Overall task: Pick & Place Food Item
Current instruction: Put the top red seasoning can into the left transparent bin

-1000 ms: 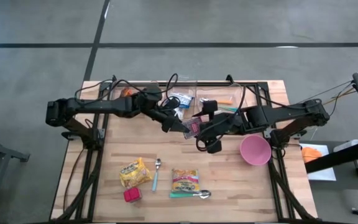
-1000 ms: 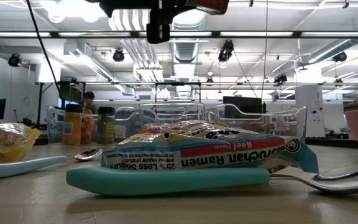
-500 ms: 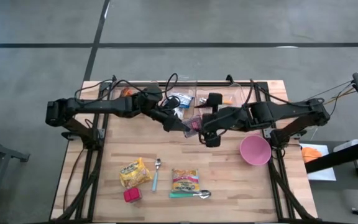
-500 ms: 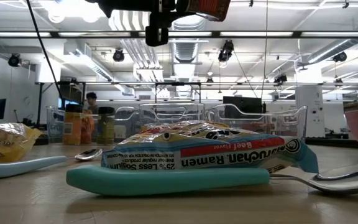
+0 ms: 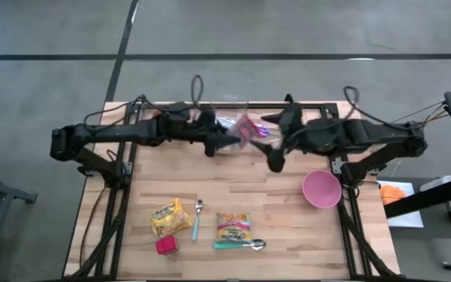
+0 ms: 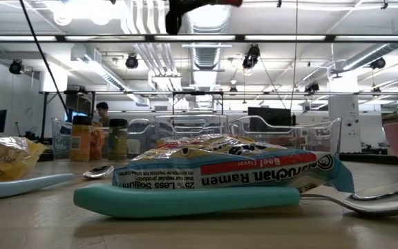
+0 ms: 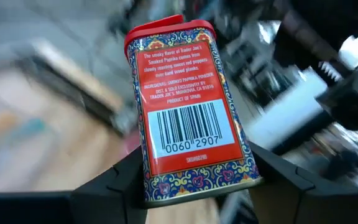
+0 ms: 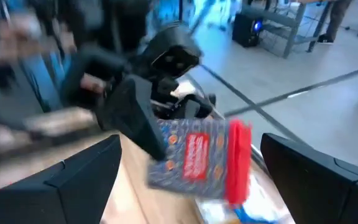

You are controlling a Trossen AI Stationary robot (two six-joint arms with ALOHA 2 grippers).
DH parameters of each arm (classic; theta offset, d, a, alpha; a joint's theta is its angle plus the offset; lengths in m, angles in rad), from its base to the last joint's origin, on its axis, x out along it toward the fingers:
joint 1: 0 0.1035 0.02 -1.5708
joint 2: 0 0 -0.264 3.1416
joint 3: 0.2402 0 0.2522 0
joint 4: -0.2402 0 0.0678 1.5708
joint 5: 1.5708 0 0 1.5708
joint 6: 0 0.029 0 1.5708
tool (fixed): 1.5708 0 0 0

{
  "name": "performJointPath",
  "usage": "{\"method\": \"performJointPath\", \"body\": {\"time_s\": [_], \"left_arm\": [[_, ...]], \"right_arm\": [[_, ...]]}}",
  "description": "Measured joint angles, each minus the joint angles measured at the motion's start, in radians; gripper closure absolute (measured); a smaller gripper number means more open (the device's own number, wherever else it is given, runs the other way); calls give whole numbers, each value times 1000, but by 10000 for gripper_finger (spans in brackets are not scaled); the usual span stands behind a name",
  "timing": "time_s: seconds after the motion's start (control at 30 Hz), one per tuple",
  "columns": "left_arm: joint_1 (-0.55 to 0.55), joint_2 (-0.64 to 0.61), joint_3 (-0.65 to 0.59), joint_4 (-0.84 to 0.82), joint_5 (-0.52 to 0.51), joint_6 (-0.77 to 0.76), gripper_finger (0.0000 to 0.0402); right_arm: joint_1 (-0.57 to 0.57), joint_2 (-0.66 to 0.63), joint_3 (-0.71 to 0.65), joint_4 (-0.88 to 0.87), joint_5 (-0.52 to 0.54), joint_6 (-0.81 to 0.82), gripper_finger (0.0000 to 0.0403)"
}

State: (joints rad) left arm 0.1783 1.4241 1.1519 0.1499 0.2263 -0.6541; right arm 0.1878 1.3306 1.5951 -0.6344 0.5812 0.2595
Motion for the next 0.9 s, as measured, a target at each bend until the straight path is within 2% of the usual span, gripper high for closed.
{"method": "performJointPath", "body": {"time_s": [0.07,0.2,0.37,0.53,0.63,0.9], "left_arm": [[0,-22,0,21,-72,45,188],[-1,-42,0,102,-165,119,188],[-2,-52,-28,321,-174,163,188],[-10,-51,-68,453,-149,181,188],[-17,-49,-73,463,-134,190,188],[-34,-48,-73,509,-122,237,188]], "right_arm": [[-6,-39,-37,77,2,31,23],[-6,-106,-148,357,1,44,23],[-12,-155,-303,654,-12,50,23],[-50,-163,-420,888,-102,99,23],[-86,-159,-454,966,-144,144,23],[-138,-102,-468,1008,-206,220,23]]}}
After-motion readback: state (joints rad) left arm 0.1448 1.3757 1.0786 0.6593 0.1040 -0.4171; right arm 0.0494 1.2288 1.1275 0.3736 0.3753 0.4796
